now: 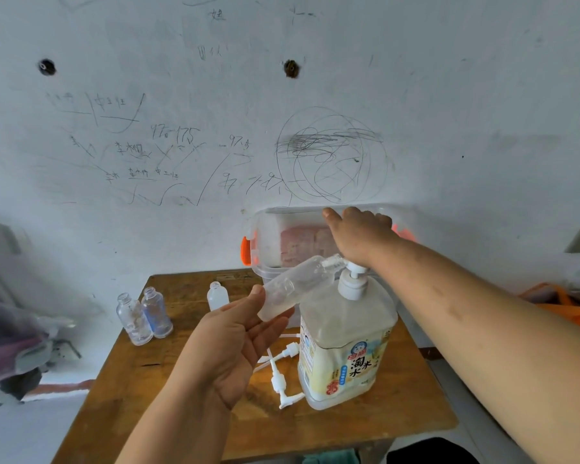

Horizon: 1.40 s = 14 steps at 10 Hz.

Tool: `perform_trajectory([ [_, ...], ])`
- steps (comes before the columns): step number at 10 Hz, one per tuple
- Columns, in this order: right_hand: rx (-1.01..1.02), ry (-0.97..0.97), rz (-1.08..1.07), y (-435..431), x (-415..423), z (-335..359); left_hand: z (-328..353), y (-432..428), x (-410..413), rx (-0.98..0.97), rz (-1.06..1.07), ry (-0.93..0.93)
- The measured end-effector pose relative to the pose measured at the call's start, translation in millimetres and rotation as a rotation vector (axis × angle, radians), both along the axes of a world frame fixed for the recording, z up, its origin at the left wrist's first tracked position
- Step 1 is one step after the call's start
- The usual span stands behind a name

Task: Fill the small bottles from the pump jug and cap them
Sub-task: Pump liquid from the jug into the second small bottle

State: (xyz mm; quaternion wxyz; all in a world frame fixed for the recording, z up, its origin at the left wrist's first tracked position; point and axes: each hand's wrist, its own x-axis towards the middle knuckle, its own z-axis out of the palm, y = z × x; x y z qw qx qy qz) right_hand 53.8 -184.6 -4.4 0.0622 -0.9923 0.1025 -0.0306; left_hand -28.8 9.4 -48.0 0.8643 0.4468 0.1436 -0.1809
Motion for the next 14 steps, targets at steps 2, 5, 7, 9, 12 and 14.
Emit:
perform_trajectory([
  [2,0.129,-0.077,-0.033,-0.5,3.3,-21.7,-7.2,1.4,1.1,-0.013,0.009,0.029],
  [5,0.113,-0.078,-0.035,1.6,-0.6,6.4,5.1,2.1,-6.0,0.012,-0.011,0.002],
  [7,0.161,0.034,-0.073,3.0,-3.2,5.7,5.0,2.6,-4.5,-0.001,-0.007,-0.013],
  [9,0.195,-0.061,-0.063,-0.5,1.2,-2.1,-2.2,0.3,-1.4,-0.025,-0.022,-0.010],
  [12,0.082,-0.055,-0.006,5.9,-5.6,-12.3,-7.5,1.9,-1.0,-0.018,-0.007,0.036],
  [14,0.043,-0.025,0.029,1.3,2.6,0.2,1.5,3.3,-4.2,-0.012,-0.011,-0.012],
])
